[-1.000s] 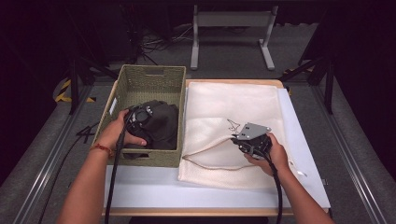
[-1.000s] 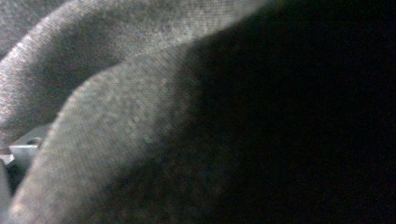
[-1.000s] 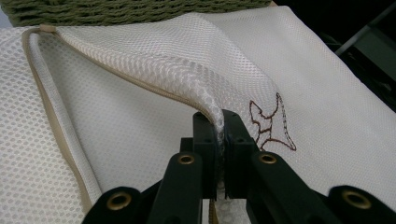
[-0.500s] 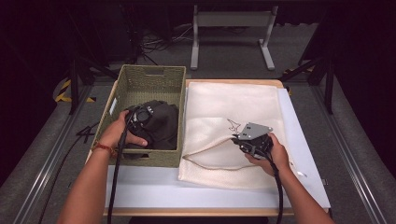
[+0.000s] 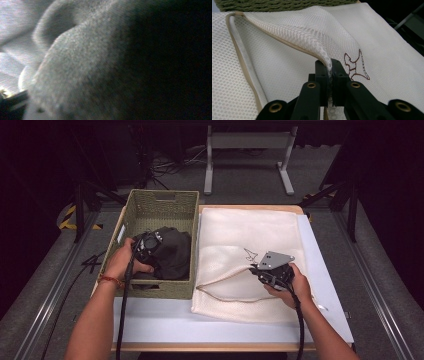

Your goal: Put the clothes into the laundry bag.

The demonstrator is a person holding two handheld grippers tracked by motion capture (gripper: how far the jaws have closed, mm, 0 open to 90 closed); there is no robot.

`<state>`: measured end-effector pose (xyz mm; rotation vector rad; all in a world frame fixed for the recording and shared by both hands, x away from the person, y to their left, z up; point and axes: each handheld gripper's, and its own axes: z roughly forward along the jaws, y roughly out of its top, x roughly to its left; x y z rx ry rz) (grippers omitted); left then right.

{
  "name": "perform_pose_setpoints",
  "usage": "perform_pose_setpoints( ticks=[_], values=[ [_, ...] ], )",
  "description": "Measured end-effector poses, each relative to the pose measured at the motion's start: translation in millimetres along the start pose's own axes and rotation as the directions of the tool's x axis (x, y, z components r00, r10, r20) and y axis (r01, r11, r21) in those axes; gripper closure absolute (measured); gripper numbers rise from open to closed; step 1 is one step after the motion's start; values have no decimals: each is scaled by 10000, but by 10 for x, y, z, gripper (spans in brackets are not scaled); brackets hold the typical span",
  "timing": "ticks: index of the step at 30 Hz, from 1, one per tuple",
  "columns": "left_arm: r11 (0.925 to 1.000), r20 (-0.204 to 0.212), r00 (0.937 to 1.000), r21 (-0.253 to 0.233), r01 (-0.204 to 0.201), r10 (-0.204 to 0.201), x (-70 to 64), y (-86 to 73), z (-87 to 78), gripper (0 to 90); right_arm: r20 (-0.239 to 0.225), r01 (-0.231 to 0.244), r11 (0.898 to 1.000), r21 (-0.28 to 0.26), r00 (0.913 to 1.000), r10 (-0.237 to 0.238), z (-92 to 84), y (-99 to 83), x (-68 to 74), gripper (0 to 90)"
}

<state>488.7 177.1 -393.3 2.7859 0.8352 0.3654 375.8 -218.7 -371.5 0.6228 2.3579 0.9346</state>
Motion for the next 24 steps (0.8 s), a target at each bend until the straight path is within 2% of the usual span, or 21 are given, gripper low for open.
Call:
perform_pose_setpoints(
  ticks=[2, 5, 7, 9, 10, 11, 12, 13, 15, 16, 17, 18, 19, 20, 23, 24],
  values=[
    [9997, -348, 9994, -240, 76, -84, -26, -1, -25, 462, -18, 4, 10000, 2, 10000, -4, -5, -2, -2, 860],
    [9985, -836, 9965, -546, -41, -5, -39, -16, -73, 510, -20, -16, 10000, -58, 10000, 16, -9, -4, -7, 861],
    [9978, -1322, 9912, -658, -109, 21, -48, -24, -103, 530, -17, -18, 10000, -71, 10000, 18, -14, -5, -9, 861],
    [9971, -1968, 9804, -715, -277, 132, -70, -30, -145, 549, -18, -54, 9999, -97, 10000, 53, -19, -6, -9, 862],
    [9958, -2098, 9777, -877, -256, 66, -66, -38, -173, 558, -20, -66, 9999, -107, 10000, 66, -21, -6, -12, 862],
    [9930, -2139, 9767, -1177, -93, -162, -63, -49, -194, 566, -27, -82, 9999, -106, 10000, 82, -22, -7, -15, 863],
    [9916, -2154, 9763, -1290, -76, -205, -60, -61, -219, 568, -23, -74, 9999, -109, 10000, 73, -22, -8, -18, 863],
    [9901, -2322, 9724, -1400, -120, -211, -59, -72, -247, 571, -24, -83, 9999, -111, 10000, 83, -22, -8, -18, 863],
    [9859, -2342, 9718, -1668, -114, -284, -55, -89, -306, 576, 3, -99, 9999, -131, 10000, 99, -26, -5, -16, 863],
    [9791, -2453, 9681, -2033, -4, -506, -62, -102, -332, 581, 22, -95, 9998, -157, 10000, 95, -29, -5, -19, 863],
    [9745, -2315, 9711, -2245, 50, -583, -58, -121, -379, 590, 11, -126, 9997, -205, 9999, 126, -30, -4, -20, 863],
    [9684, -2287, 9710, -2493, 111, -700, -61, -135, -406, 606, 18, -127, 9997, -210, 9999, 127, -33, -4, -23, 863],
    [9684, -2287, 9710, -2493, 111, -700, -61, -135, -406, 618, 31, -133, 9996, -230, 9999, 134, -35, -2, -23, 863],
    [9606, -2334, 9696, -2780, 65, -741, -68, -158, -458, 618, 31, -133, 9996, -230, 9999, 134, -35, -2, -23, 863],
    [9446, -2330, 9675, -3278, 166, -979, -87, -225, -566, 638, 102, -159, 9994, -305, 9998, 163, -51, 5, -27, 866],
    [9401, -2237, 9688, -3401, 254, -1071, -83, -243, -581, 640, 109, -180, 9992, -349, 9998, 184, -57, 8, -30, 866]
  ],
)
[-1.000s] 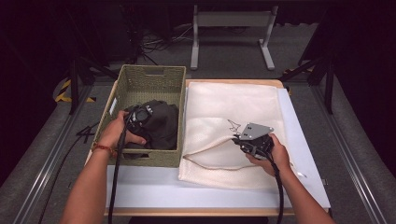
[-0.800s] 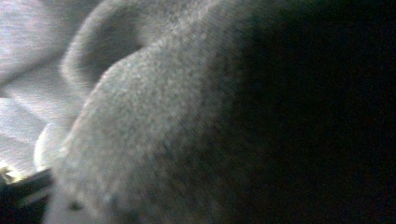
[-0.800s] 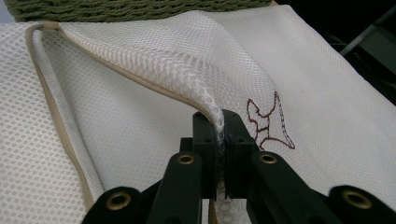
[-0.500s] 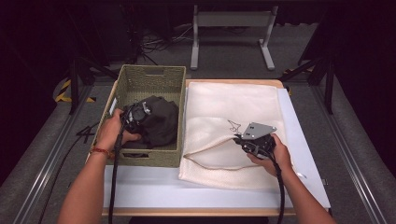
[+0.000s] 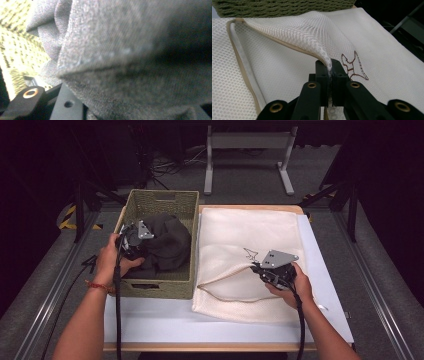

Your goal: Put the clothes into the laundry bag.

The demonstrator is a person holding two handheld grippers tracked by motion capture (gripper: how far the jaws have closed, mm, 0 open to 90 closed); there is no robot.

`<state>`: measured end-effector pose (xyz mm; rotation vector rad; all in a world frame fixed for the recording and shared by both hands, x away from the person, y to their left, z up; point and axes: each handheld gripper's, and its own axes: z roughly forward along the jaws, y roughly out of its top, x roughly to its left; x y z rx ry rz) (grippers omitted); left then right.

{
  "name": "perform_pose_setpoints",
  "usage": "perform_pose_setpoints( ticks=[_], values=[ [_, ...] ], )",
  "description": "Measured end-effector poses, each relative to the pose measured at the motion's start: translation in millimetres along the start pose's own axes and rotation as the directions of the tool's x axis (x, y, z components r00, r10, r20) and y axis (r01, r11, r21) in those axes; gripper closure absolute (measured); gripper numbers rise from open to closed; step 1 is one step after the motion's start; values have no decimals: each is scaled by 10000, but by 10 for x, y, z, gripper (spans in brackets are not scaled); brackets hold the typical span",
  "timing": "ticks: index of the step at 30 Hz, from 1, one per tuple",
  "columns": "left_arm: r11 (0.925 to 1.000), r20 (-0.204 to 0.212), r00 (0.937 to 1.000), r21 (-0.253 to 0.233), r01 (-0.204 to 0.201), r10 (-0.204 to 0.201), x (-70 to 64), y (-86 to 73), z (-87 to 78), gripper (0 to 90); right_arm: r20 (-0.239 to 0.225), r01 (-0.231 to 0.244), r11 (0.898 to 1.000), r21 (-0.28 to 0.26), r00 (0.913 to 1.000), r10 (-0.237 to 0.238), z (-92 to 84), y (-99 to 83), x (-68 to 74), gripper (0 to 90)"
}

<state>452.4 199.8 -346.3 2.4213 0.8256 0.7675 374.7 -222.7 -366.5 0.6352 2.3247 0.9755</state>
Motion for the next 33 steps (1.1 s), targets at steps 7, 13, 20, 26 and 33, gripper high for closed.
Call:
perform_pose_setpoints(
  ticks=[7, 13, 20, 26, 33],
  values=[
    [9932, -234, 9989, -1101, 378, -406, 17, -88, -107, 657, 126, -15, 9999, -123, 9999, 17, -27, 7, -9, 866],
    [9749, -239, 9964, -2097, 743, -811, 11, -148, -252, 663, 152, -68, 9998, -172, 9999, 70, -33, 10, -11, 866],
    [9354, -13, 9926, -3347, 1137, -1212, -39, -233, -472, 678, 260, -87, 9995, -289, 9996, 94, -48, 27, -9, 868],
    [9176, -78, 9926, -3823, 1089, -1211, -103, -264, -570, 685, 283, -106, 9995, -306, 9995, 114, -48, 28, -12, 868],
    [8672, 21, 9903, -4825, 1230, -1393, -156, -275, -794, 692, 335, -148, 9991, -395, 9993, 161, -59, 32, -14, 868]
  ],
)
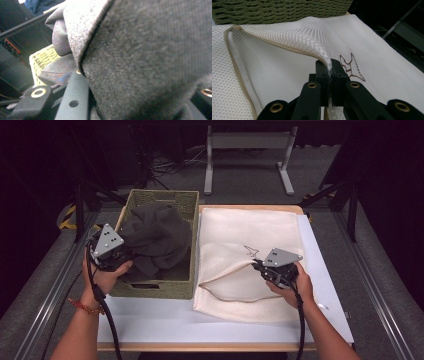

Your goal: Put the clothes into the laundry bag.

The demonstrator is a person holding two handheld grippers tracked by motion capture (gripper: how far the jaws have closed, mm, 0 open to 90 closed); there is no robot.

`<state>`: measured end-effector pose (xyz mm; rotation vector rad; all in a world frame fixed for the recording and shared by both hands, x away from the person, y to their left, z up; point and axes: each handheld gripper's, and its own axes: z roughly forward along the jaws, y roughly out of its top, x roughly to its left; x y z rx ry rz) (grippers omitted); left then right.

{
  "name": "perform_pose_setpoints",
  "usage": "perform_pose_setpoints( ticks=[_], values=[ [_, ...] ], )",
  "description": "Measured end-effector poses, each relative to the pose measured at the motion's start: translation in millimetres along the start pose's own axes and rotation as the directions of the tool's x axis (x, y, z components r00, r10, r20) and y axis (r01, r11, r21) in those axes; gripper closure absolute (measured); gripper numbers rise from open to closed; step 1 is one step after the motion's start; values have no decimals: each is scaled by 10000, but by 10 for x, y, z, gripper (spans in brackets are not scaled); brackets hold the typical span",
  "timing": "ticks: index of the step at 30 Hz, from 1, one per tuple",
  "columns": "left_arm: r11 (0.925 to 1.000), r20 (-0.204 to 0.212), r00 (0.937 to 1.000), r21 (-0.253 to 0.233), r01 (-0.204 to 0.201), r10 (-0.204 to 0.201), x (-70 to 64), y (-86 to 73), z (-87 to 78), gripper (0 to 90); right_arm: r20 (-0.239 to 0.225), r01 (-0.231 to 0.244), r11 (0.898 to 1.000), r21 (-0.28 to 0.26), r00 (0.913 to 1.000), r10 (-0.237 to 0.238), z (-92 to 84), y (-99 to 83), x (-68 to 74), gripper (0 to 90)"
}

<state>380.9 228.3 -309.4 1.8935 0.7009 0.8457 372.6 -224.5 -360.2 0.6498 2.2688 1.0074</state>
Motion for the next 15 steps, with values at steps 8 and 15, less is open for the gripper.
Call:
perform_pose_setpoints(
  ticks=[8, 15],
  values=[
    [9963, -45, 9997, -817, 252, -257, 11, 138, -144, 701, 26, -19, 10000, 5, 10000, 19, 5, 3, 2, 868],
    [9892, 223, 9994, -1438, 288, -258, -44, 287, -280, 714, 104, -149, 9998, -108, 9998, 151, -11, 26, -21, 869]
  ],
)
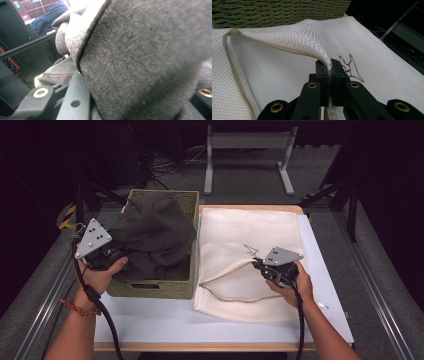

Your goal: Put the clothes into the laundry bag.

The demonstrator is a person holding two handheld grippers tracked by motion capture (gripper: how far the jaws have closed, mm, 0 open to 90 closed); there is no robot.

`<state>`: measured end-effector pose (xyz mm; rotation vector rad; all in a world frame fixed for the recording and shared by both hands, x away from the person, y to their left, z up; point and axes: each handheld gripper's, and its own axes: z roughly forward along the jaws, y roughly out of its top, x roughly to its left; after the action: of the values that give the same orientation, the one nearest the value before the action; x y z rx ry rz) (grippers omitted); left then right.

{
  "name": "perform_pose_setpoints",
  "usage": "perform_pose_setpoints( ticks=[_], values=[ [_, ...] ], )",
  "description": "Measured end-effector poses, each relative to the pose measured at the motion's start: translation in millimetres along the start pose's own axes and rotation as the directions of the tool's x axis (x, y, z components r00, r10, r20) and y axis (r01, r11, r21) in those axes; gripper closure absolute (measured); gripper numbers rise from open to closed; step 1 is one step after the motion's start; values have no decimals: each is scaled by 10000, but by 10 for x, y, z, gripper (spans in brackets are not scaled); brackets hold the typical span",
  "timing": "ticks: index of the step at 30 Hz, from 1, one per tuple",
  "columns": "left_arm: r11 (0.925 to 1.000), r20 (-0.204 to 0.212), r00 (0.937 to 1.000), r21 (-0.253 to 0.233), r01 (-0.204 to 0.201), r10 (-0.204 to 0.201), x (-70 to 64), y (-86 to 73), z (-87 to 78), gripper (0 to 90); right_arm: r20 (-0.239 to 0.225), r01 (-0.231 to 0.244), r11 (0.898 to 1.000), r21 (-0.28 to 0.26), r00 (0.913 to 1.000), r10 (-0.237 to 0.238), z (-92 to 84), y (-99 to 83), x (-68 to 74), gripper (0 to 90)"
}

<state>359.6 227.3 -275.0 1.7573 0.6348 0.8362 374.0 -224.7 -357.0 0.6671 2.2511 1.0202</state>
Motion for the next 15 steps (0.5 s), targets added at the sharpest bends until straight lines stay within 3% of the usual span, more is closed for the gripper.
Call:
perform_pose_setpoints(
  ticks=[3, 5, 8, 10, 11, 12, 14, 15],
  values=[
    [9979, 260, 9994, -587, 256, -241, -23, 50, -81, 772, 50, -21, 10000, -61, 10000, 21, 1, 13, -4, 870],
    [9989, 316, 9995, -463, 3, 12, -69, 60, -90, 775, 49, -50, 10000, -86, 10000, 51, 1, 20, -5, 870],
    [9998, 335, 9993, 65, -174, 171, -103, -31, -17, 775, 29, -29, 10000, -50, 10000, 29, 5, 22, 0, 870],
    [9989, 570, 9983, 454, -121, 95, -98, -131, 40, 770, 0, 13, 10000, 3, 10000, -13, 10, 15, 5, 870],
    [9956, 590, 9980, 896, -258, 205, -89, -173, 93, 765, -5, 47, 10000, 29, 10000, -47, 17, 9, 7, 869],
    [9866, 684, 9967, 1537, -540, 439, -69, -215, 163, 759, -37, 17, 10000, 48, 10000, -17, 27, 1, 11, 869],
    [9575, 1200, 9913, 2752, -863, 549, -6, -321, 334, 739, -99, 16, 9999, 140, 10000, -14, 54, -13, 11, 869],
    [9475, 1113, 9917, 3050, -963, 649, 10, -360, 392, 726, -90, 13, 9998, 191, 10000, -11, 66, -15, 17, 869]
  ],
)
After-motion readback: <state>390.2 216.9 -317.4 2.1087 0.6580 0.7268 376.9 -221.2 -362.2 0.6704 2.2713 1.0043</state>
